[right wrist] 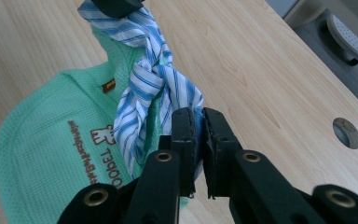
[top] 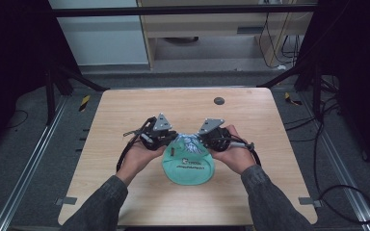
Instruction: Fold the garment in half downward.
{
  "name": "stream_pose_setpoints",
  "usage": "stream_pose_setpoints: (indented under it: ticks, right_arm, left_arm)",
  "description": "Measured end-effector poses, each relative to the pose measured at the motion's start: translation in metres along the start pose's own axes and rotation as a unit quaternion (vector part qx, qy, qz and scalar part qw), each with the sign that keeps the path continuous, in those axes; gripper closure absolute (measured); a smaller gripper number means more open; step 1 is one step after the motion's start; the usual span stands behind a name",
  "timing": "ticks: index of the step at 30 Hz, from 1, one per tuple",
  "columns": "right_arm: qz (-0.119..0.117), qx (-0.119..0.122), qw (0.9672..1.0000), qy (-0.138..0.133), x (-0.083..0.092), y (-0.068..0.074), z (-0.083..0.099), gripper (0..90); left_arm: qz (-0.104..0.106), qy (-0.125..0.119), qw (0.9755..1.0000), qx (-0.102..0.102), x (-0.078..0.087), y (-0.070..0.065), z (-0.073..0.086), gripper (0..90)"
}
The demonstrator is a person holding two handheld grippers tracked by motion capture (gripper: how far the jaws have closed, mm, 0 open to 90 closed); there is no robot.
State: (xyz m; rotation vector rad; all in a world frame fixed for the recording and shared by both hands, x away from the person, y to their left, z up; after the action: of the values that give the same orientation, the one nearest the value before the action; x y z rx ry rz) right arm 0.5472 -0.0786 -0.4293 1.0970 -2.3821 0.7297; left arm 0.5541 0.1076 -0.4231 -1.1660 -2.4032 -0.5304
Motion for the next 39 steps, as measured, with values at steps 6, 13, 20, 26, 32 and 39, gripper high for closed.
stream_pose_setpoints:
  ticks: [6,13,20,26,32,39]
  right_arm:
    - [-0.006,0.015,0.9999,-0.003,0.004,0.012,0.004,83.7]
    - [-0.017,0.023,0.9996,0.001,0.003,0.022,0.01,83.8]
    - [-0.023,0.025,0.9994,-0.002,0.005,0.03,0.013,83.8]
    - [-0.031,0.021,0.9993,-0.003,0.006,0.039,0.02,83.8]
    - [-0.034,0.022,0.9992,-0.003,0.007,0.045,0.025,83.7]
    - [-0.037,0.023,0.999,0.0,0.008,0.051,0.029,83.8]
  left_arm:
    - [0.007,0.002,1.0,0.001,0.006,-0.008,0.008,84.8]
    - [0.013,0.004,0.9999,0.006,0.009,-0.013,0.018,84.8]
    - [0.018,0.002,0.9998,0.008,0.013,-0.018,0.024,84.8]
    - [0.026,0.006,0.9996,0.008,0.015,-0.025,0.032,84.8]
    - [0.028,0.006,0.9996,0.007,0.016,-0.031,0.038,84.8]
    - [0.037,0.008,0.9993,0.008,0.019,-0.037,0.047,84.7]
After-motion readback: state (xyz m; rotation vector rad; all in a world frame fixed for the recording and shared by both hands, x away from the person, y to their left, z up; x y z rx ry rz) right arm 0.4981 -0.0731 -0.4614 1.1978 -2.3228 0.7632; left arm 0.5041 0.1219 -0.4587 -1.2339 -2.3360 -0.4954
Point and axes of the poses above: each handheld gripper's, and its own axes: x roughly backward along the jaws, z roughly out of its underside, y roughly to its left, the point moved 4 cm from there along -x, roughly forward along the jaws, and after that the axes turned 8 degrees about -y, right-handed, at the moved point
